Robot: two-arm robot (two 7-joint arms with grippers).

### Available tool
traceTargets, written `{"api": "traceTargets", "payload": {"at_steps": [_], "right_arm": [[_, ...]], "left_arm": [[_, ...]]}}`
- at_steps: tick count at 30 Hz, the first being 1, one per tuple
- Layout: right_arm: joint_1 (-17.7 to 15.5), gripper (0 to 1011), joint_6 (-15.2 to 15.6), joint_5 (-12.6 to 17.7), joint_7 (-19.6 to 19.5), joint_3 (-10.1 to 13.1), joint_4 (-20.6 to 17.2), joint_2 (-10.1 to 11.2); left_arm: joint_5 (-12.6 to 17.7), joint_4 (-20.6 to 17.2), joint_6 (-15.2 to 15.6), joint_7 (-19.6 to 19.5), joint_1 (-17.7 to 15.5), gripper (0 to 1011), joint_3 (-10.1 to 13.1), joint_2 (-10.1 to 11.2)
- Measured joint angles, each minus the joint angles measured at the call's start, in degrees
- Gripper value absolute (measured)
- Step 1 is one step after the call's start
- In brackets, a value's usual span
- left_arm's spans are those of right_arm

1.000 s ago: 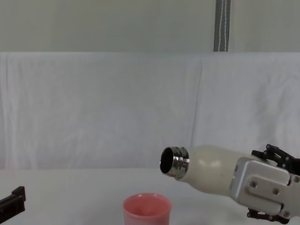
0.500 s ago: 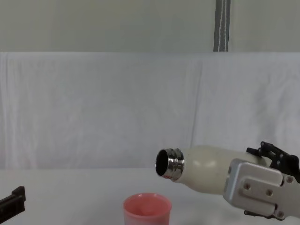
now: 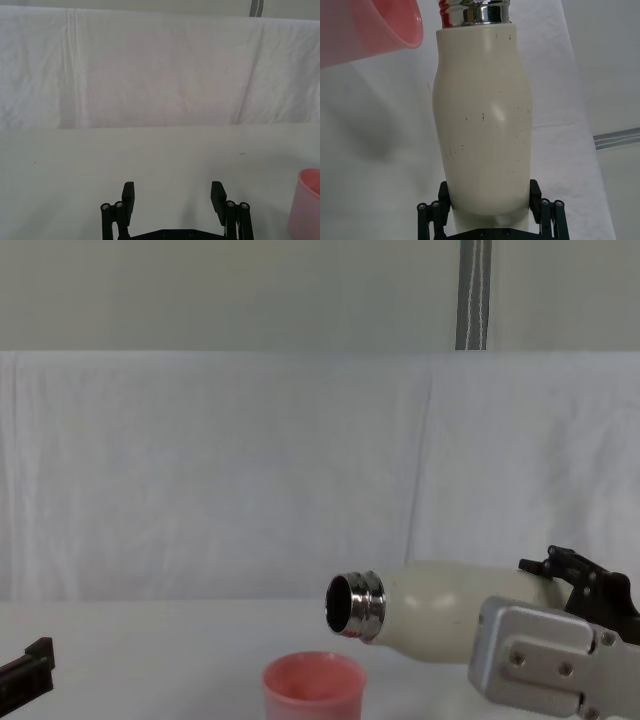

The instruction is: Grasp the thermos with one hand and pour water into the cup lid.

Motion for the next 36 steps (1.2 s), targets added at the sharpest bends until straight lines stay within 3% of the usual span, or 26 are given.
{"api": "traceTargets", "payload": {"at_steps": [36], "right_arm": [[0.5, 951, 0.9, -3.0, -0.6, -1.2, -0.4, 1.4]], "left_arm": [[0.0, 0.0, 0.0, 0.0, 0.0, 1001, 0.0, 0.0]]}}
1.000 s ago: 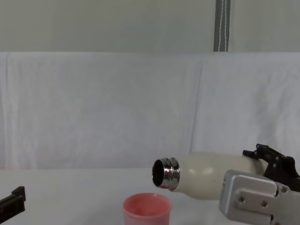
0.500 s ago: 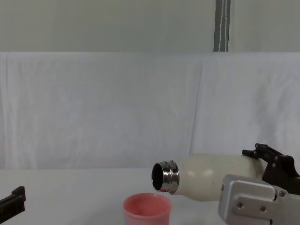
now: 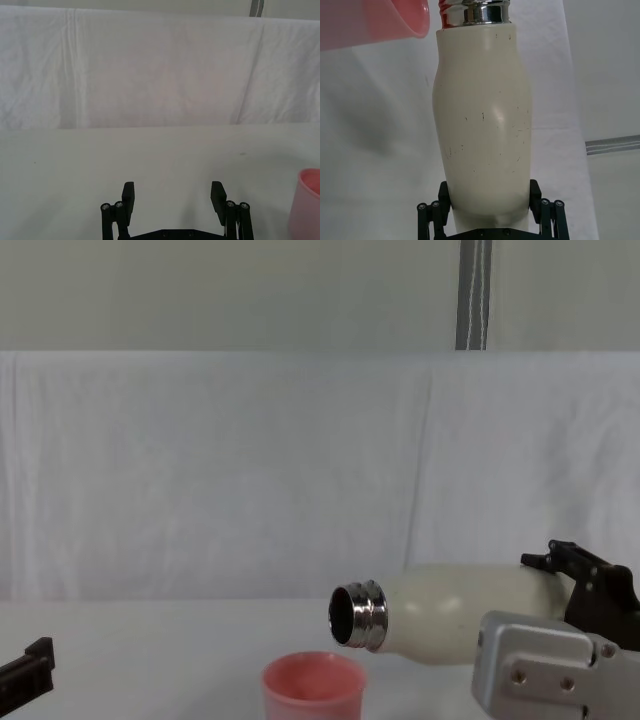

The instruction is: Grasp the thermos with one hand and pour water into the cup lid.

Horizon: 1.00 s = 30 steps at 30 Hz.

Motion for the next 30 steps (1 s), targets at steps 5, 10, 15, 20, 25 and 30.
{"api": "traceTargets", "payload": {"at_steps": [5, 10, 15, 20, 25, 30], "right_arm": [[0.1, 951, 0.0, -0.2, 0.0, 0.0, -0.2, 0.2], [0.3, 951, 0.0, -0.4, -0.1, 0.0, -0.3, 0.3], [0.6, 951, 0.0, -0.7, -0.1, 0.0, -0.3, 0.4], [0.8, 951, -0.1, -0.8, 0.0, -0.2, -0.3, 0.5], [1.1, 951, -0.1, -0.9, 0.0, -0.3, -0.3, 0.6], [1.2, 951, -0.1, -1.0, 0.0, -0.4, -0.2, 0.6]], "left_arm": [[0.0, 0.0, 0.0, 0.0, 0.0, 1001, 0.0, 0.0], [0.0, 0.0, 0.0, 0.0, 0.0, 1001, 0.0, 0.0], [0.0, 0.0, 0.0, 0.0, 0.0, 1001, 0.0, 0.0], [0.0, 0.0, 0.0, 0.0, 0.0, 1001, 0.0, 0.0], [0.0, 0.0, 0.0, 0.0, 0.0, 1001, 0.0, 0.0], [0.0, 0.0, 0.0, 0.0, 0.0, 1001, 0.0, 0.0]]}}
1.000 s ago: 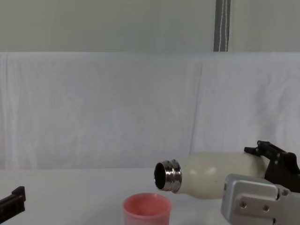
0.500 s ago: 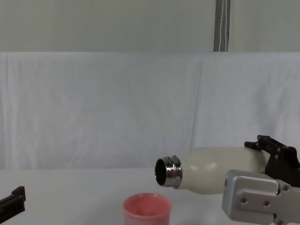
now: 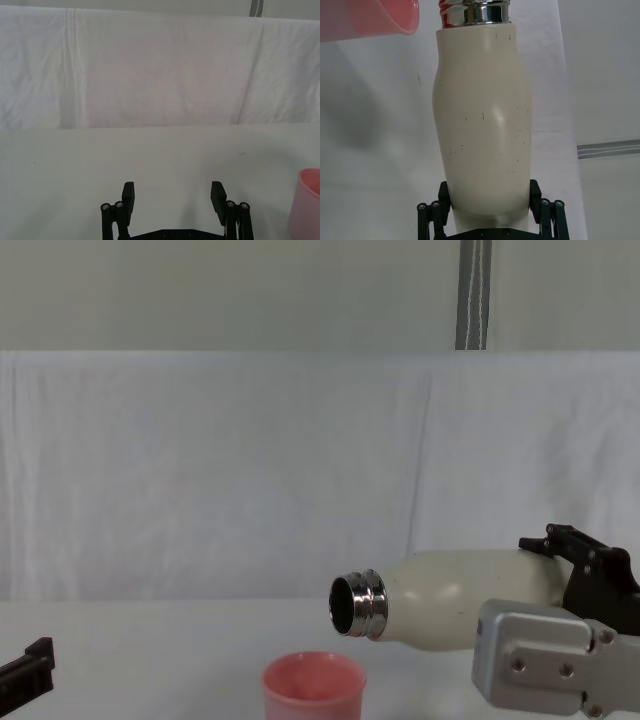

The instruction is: Grasp the thermos with one hand and pour water into the cup lid.

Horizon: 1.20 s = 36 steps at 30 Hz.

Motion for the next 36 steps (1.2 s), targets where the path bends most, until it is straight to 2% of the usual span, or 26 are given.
{"api": "traceTargets", "payload": {"at_steps": [36], "right_arm": [[0.7, 951, -0.2, -0.4, 0.0, -0.5, 0.4, 0.3]], "left_arm": [[0.0, 0.0, 0.0, 0.0, 0.0, 1001, 0.0, 0.0]]}}
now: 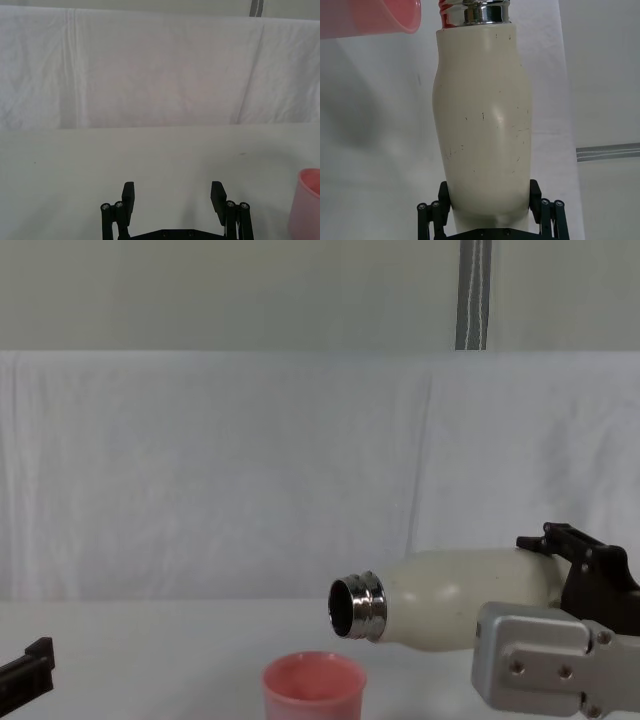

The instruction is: Grasp the thermos with one hand and pour water into the cup lid.

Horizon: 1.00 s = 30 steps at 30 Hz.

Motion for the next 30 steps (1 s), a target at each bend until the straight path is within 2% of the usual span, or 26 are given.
{"api": "traceTargets", "payload": {"at_steps": [30], "right_arm": [[-0.2, 951, 0.3, -0.4, -0.1, 0.0, -0.4, 0.1]], "left_arm": [[0.0, 0.0, 0.0, 0.0, 0.0, 1001, 0.0, 0.0]]}}
